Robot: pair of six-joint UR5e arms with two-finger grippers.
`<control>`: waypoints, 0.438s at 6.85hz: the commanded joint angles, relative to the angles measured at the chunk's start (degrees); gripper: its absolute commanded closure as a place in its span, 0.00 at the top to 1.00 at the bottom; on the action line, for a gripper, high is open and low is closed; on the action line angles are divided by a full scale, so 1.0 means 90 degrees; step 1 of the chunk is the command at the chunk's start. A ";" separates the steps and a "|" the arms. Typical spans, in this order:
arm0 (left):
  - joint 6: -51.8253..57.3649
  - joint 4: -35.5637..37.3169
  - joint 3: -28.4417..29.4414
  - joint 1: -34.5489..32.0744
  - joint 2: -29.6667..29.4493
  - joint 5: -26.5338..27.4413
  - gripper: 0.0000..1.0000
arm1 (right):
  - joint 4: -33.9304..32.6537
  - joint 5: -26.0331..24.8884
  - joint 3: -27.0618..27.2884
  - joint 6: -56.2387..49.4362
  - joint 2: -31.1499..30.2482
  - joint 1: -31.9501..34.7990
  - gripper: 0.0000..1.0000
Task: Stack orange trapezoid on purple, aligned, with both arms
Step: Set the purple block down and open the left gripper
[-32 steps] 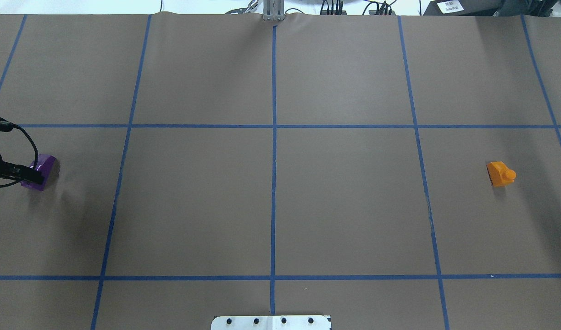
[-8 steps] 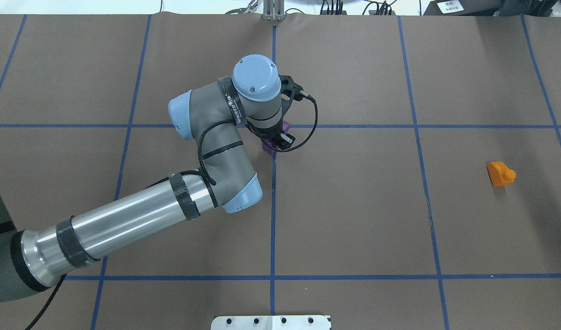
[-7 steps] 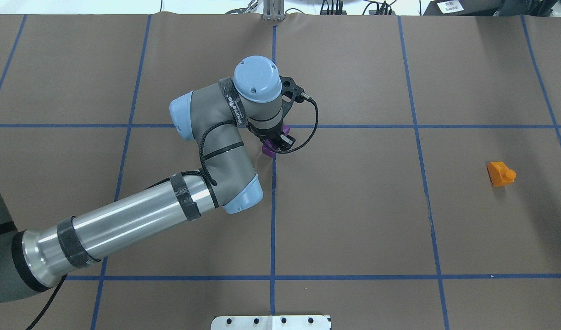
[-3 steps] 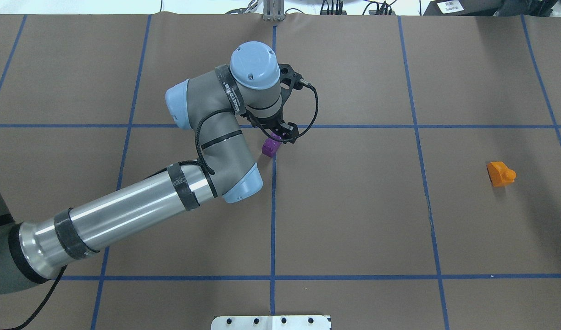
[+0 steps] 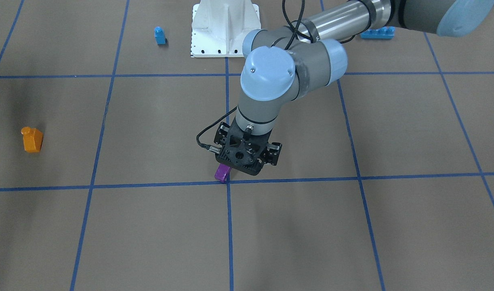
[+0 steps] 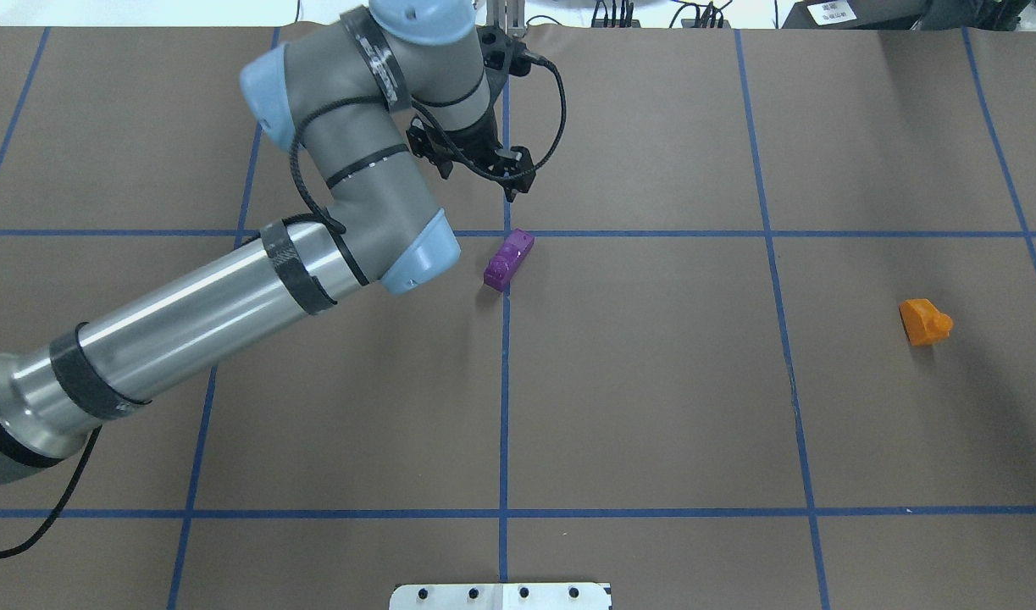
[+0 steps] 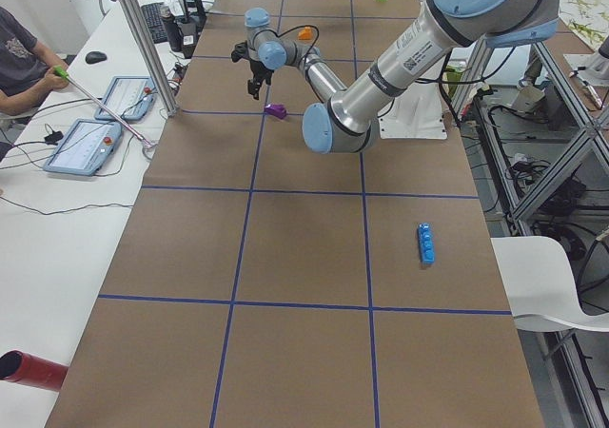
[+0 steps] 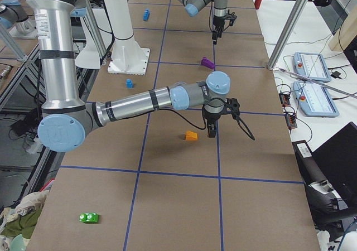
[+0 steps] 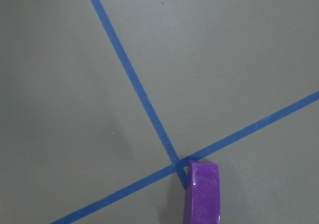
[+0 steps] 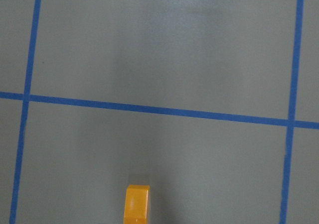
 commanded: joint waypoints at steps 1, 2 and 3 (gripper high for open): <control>0.0419 0.1161 -0.1591 -0.0416 0.0776 -0.0058 1.00 | 0.1967 -0.0516 -0.0063 0.1511 -0.0589 -0.0990 1.00; 0.0770 0.1212 -0.2324 -0.0669 0.1526 -0.0068 1.00 | 0.2343 -0.0537 -0.0102 0.1748 -0.0805 -0.1216 1.00; 0.1199 0.1222 -0.2737 -0.0913 0.2055 -0.0068 1.00 | 0.2434 -0.0518 -0.0122 0.1818 -0.0894 -0.1422 1.00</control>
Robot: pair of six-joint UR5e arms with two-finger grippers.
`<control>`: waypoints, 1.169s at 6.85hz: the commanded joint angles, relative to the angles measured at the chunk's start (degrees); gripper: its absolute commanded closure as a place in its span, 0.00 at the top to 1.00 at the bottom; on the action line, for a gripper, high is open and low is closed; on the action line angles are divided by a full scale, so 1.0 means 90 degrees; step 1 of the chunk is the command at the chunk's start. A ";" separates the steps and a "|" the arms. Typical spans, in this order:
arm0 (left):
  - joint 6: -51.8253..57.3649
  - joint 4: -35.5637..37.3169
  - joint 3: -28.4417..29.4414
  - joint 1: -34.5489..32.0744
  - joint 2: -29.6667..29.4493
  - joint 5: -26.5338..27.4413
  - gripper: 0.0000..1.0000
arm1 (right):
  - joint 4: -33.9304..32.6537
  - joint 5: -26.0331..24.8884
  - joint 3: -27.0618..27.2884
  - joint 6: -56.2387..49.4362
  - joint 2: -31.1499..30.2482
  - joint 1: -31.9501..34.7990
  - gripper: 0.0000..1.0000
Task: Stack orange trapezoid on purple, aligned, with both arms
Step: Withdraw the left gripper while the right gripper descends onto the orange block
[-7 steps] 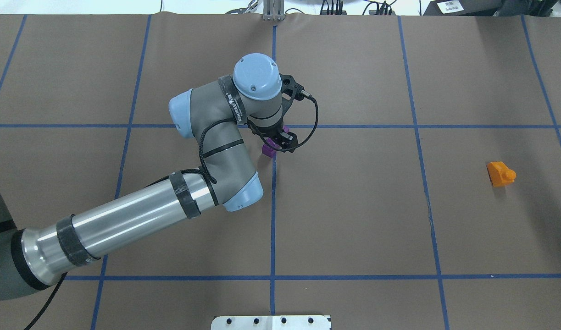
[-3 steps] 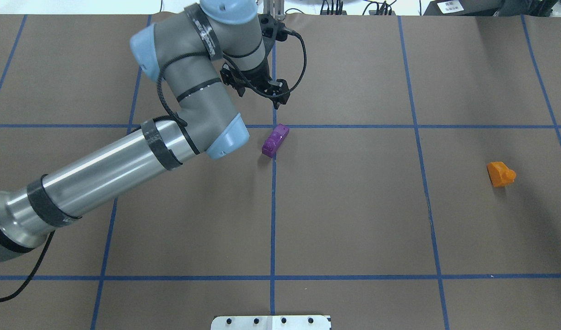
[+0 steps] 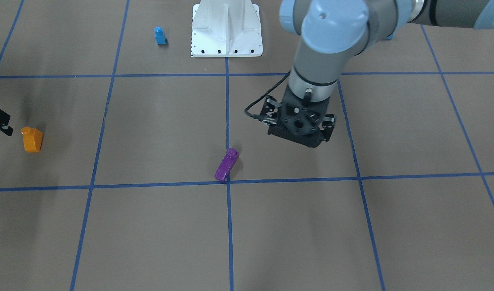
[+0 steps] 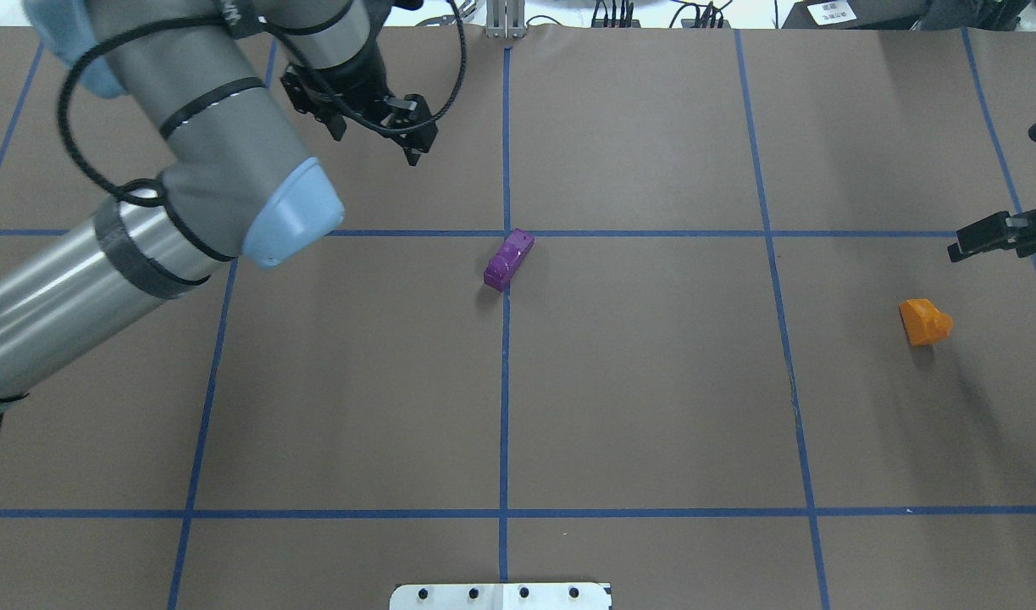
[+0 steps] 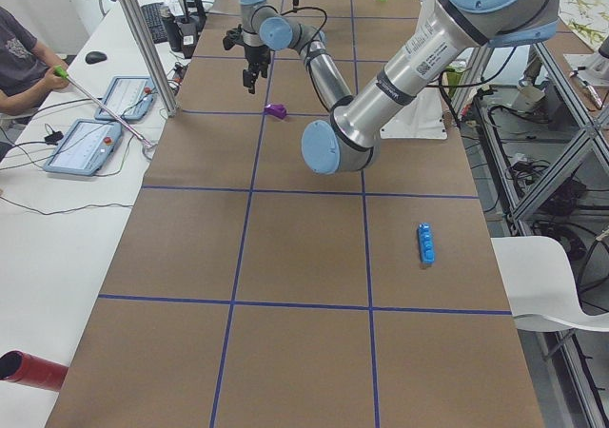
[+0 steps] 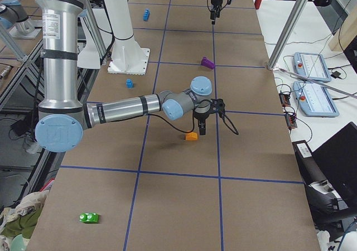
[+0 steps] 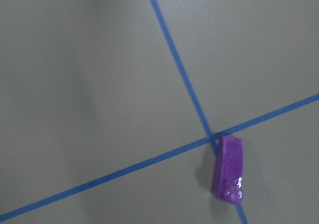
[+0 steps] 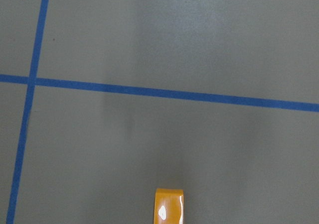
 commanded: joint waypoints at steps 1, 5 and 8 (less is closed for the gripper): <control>0.0719 0.0089 -0.0760 -0.0410 0.0903 -0.0005 1.00 | 0.0346 -0.0065 -0.0208 0.0313 -0.0187 -0.0528 1.00; 0.0955 0.0080 -0.0790 -0.0469 0.1129 0.0005 1.00 | 0.0337 -0.0221 -0.0862 0.0314 0.0114 -0.0970 1.00; 0.1043 0.0080 -0.0790 -0.0479 0.1140 0.0005 1.00 | 0.0337 -0.0183 -0.1206 0.0324 0.0262 -0.0970 0.95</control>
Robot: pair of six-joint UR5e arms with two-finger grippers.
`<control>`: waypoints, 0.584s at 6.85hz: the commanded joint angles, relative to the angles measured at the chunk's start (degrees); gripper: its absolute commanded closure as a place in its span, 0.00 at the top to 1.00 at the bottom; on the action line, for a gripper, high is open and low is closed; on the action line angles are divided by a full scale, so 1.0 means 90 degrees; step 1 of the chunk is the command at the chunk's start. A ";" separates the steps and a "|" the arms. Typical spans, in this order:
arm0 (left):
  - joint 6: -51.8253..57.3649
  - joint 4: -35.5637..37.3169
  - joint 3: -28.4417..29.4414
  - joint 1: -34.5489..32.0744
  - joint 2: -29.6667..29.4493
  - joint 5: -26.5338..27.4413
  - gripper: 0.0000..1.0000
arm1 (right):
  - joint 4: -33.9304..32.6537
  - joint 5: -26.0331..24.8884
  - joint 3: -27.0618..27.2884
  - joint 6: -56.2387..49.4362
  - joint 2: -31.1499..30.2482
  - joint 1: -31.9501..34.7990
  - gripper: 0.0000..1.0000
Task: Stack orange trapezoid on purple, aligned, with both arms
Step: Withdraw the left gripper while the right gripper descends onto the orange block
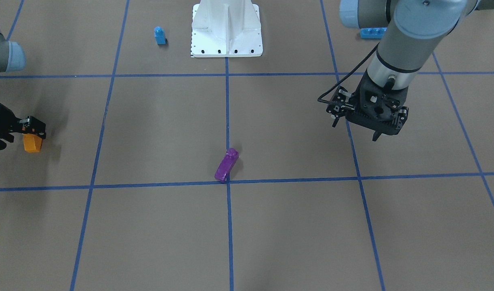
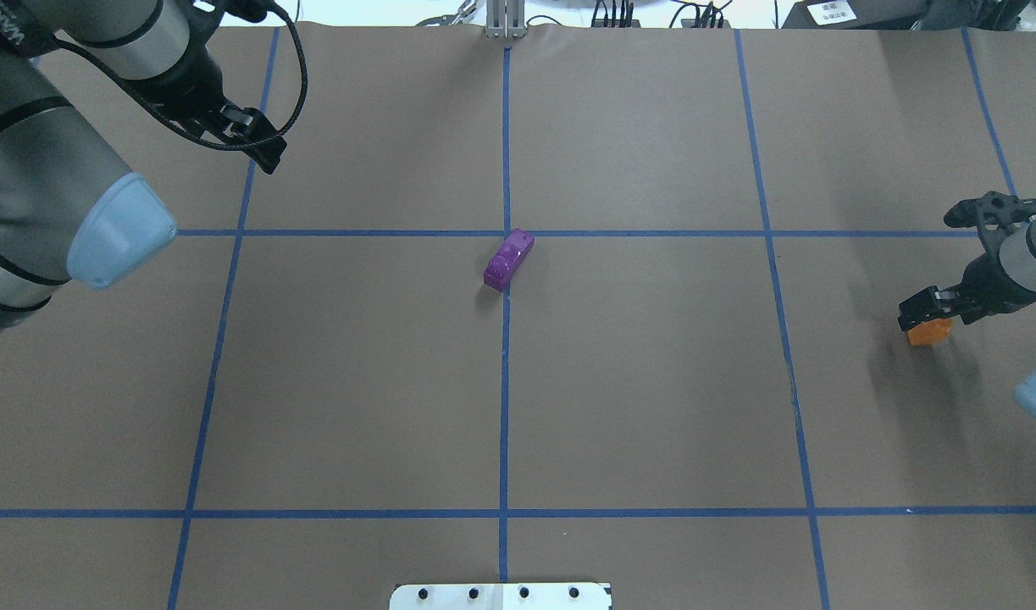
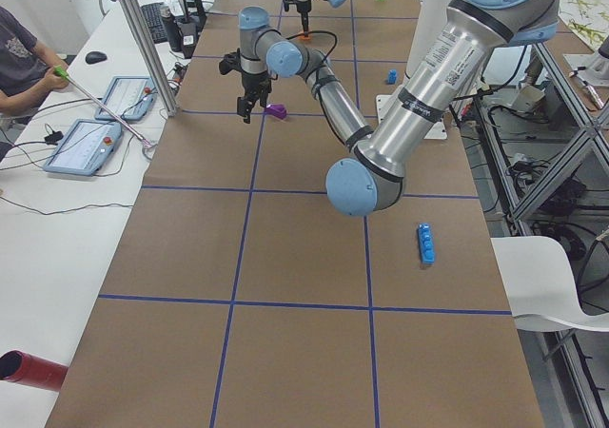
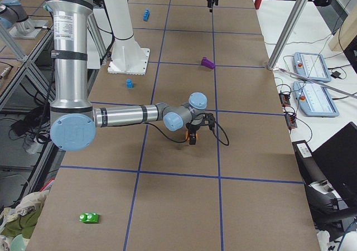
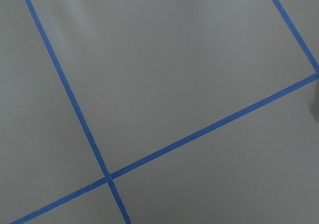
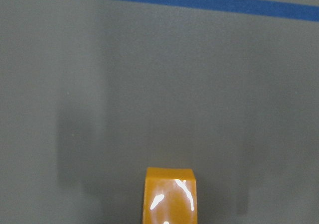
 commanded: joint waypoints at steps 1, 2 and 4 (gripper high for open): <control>0.0010 0.0000 -0.0001 -0.0002 0.0014 -0.0002 1.00 | 0.0000 0.0054 -0.0018 0.0007 0.0029 -0.0018 0.94; 0.0010 0.0000 -0.0001 -0.0002 0.0024 -0.0002 1.00 | -0.0010 0.0064 -0.0047 0.0007 0.0029 -0.0018 0.81; 0.0010 0.0000 -0.0010 -0.0002 0.0024 -0.0002 1.00 | 0.0000 0.0084 -0.0037 0.0007 0.0029 -0.0018 0.27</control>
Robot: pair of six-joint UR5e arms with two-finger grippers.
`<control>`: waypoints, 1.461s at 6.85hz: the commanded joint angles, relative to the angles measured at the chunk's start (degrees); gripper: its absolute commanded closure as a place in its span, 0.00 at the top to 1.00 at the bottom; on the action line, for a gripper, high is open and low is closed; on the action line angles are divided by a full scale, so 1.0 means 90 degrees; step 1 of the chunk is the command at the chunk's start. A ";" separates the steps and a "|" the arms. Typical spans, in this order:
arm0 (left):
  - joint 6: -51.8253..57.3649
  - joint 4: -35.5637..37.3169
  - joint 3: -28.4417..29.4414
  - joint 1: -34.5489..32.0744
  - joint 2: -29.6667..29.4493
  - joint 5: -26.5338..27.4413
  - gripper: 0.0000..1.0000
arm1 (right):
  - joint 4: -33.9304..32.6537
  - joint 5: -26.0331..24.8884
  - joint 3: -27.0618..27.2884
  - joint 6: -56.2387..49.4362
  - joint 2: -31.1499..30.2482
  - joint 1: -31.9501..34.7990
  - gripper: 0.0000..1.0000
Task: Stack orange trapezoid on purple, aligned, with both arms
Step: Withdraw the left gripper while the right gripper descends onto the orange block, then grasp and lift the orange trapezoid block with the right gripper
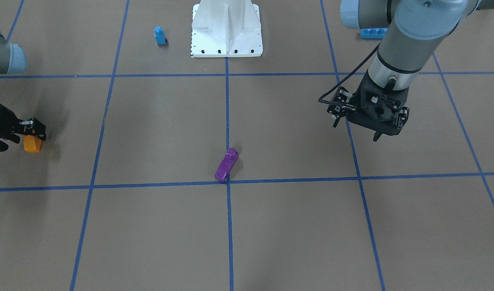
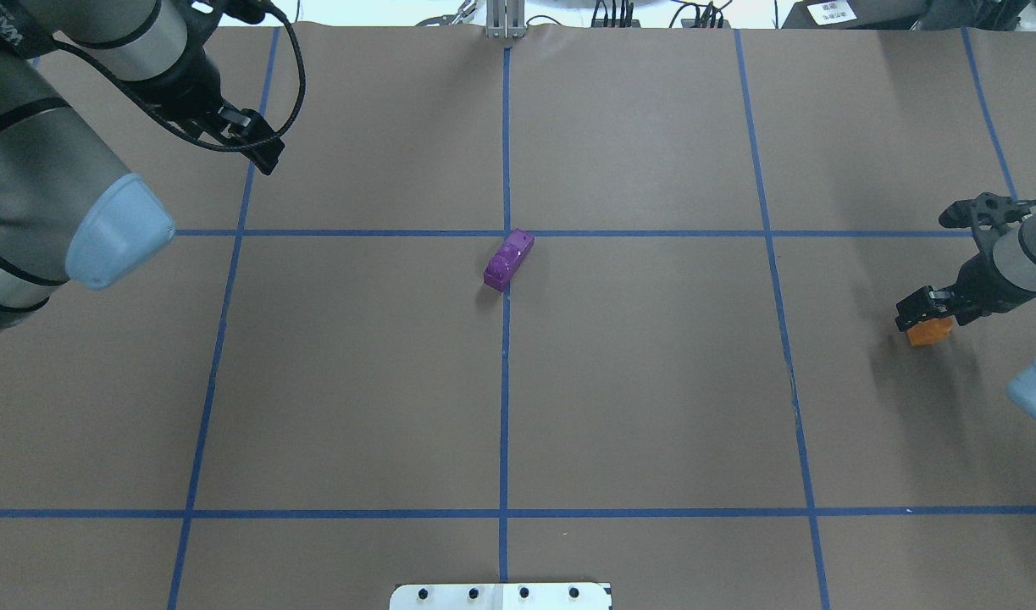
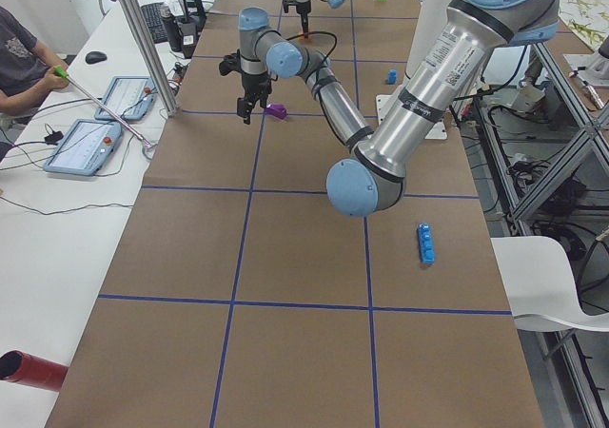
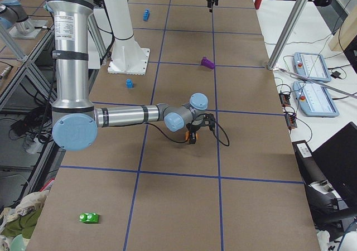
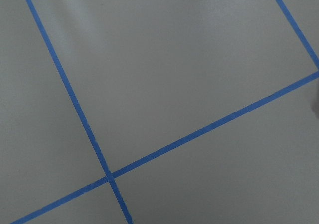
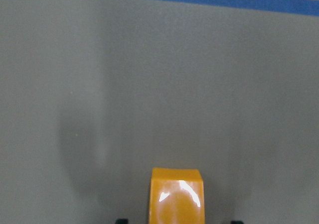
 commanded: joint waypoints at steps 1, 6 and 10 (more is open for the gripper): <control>0.0000 0.0000 -0.0007 0.0000 0.0002 0.0000 1.00 | 0.0017 -0.0010 0.0041 0.0005 -0.0014 0.0028 0.00; 0.1528 0.0049 -0.0134 -0.0866 0.0858 0.0039 1.00 | -0.0818 0.0624 0.1231 0.1173 0.0625 0.0458 0.00; 0.2471 0.0029 -0.0085 -0.1533 0.1933 0.0000 1.00 | -0.3900 0.0073 0.0991 0.3717 0.4063 -0.0670 0.00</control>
